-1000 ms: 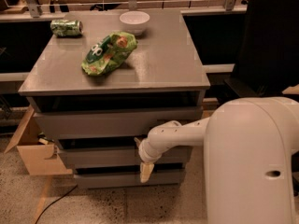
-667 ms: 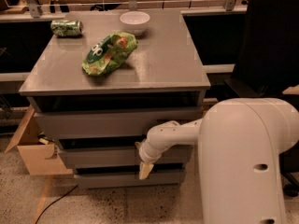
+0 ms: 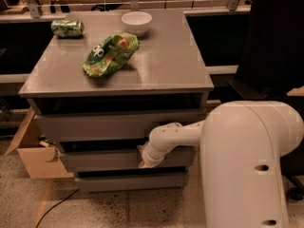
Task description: Open middle drawer
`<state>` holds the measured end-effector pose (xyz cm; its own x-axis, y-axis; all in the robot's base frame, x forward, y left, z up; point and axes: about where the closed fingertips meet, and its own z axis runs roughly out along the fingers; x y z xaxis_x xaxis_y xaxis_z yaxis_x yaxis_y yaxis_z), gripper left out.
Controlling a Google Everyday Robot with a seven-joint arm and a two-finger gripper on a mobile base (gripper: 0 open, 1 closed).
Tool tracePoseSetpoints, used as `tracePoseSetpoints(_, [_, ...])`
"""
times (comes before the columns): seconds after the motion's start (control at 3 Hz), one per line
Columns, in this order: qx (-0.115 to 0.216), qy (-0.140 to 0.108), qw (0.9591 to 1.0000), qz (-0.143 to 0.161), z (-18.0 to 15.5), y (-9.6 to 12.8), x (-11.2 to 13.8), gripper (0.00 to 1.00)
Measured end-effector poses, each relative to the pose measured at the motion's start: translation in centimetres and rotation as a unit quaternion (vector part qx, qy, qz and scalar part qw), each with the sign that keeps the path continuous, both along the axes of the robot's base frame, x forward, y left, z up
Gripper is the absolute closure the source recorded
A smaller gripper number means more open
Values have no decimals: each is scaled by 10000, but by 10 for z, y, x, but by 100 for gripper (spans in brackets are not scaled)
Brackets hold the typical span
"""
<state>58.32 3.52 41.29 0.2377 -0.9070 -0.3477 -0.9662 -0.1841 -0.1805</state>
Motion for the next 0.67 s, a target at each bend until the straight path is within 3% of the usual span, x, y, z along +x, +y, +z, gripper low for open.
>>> tracePoseSetpoints(0.33, [0,0,10000,0,4,0,0,95])
tracePoseSetpoints(0.67, [1,1,10000,0,8,0,0,100])
